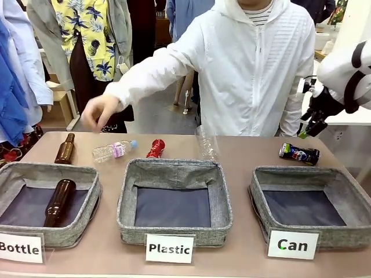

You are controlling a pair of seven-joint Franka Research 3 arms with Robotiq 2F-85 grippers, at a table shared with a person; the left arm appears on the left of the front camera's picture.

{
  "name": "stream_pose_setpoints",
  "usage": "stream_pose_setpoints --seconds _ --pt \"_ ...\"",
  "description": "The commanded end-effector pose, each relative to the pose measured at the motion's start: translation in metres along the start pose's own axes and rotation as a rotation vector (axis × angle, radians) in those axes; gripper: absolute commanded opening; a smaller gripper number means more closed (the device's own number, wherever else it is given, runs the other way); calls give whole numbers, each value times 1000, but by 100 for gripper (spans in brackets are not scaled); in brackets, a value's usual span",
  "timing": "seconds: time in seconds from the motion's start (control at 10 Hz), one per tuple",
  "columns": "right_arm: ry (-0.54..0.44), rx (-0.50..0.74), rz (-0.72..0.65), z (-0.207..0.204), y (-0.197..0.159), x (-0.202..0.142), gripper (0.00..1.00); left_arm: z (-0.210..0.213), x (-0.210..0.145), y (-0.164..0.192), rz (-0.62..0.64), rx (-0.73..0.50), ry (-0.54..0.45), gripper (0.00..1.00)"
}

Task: Sort the can waste into the basket.
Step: Pick up the can waste from the table and place it in the right Fabric basket.

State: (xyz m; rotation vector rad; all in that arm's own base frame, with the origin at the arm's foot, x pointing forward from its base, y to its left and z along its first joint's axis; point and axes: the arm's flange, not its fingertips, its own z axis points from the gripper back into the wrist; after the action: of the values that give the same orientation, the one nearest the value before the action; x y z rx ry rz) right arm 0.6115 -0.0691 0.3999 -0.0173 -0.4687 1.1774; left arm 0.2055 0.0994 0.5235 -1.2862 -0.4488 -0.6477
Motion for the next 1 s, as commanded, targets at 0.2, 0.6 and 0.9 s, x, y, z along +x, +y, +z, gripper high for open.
stream_pose_setpoints --seconds 0.2,0.6,0.9 --pt "139 104 162 -46 -17 -9 100 -98 -5 45 82 -90 267 100" --pt "236 165 133 -86 -8 -11 100 -70 14 38 63 -85 205 100" --pt "235 188 57 -109 -8 -15 100 -70 14 38 63 -85 205 100"
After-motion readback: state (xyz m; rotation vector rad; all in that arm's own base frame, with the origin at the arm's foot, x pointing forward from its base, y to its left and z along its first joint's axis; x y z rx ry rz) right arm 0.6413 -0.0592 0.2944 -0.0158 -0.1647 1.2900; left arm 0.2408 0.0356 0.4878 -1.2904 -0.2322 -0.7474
